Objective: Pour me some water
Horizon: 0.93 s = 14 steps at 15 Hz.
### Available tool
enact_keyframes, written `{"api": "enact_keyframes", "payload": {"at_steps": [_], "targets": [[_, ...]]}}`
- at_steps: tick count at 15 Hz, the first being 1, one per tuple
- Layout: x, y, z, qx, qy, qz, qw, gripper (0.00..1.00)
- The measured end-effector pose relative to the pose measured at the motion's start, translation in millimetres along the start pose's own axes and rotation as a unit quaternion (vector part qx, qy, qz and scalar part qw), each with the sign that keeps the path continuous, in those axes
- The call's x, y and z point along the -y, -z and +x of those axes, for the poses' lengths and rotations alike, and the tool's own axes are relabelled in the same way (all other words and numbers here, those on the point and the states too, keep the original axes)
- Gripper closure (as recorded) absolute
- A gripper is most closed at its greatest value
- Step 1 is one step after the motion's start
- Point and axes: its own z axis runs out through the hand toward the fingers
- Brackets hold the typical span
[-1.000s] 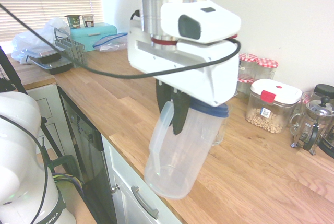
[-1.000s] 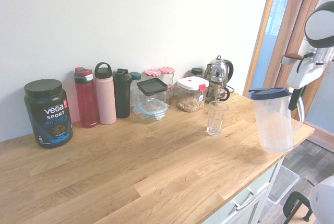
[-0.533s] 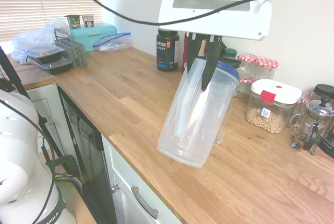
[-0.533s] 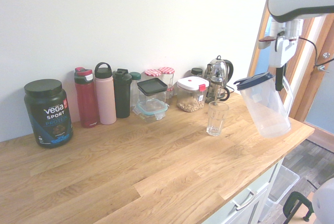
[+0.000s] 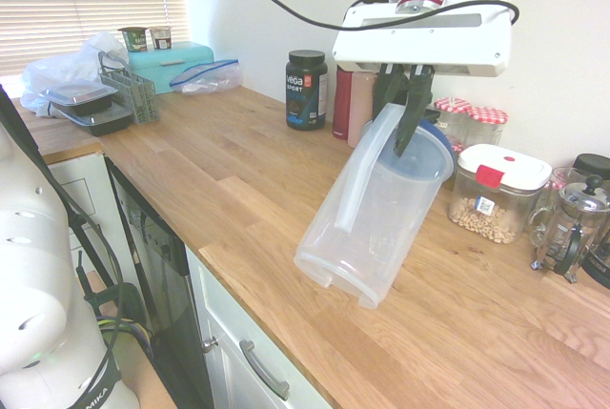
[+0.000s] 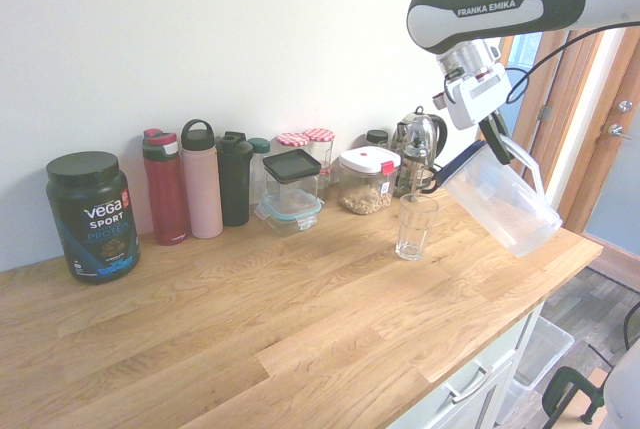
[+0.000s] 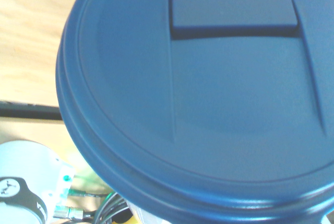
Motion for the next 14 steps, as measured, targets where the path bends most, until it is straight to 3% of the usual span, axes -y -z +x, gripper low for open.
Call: {"api": "enact_keyframes", "payload": {"at_steps": [7,14], "targets": [[32.6,-2.4,17.3,0.034,-0.001,-0.024,0.999,1.00],[60.2,-0.5,32.6,0.049,0.005,-0.017,0.999,1.00]]}}
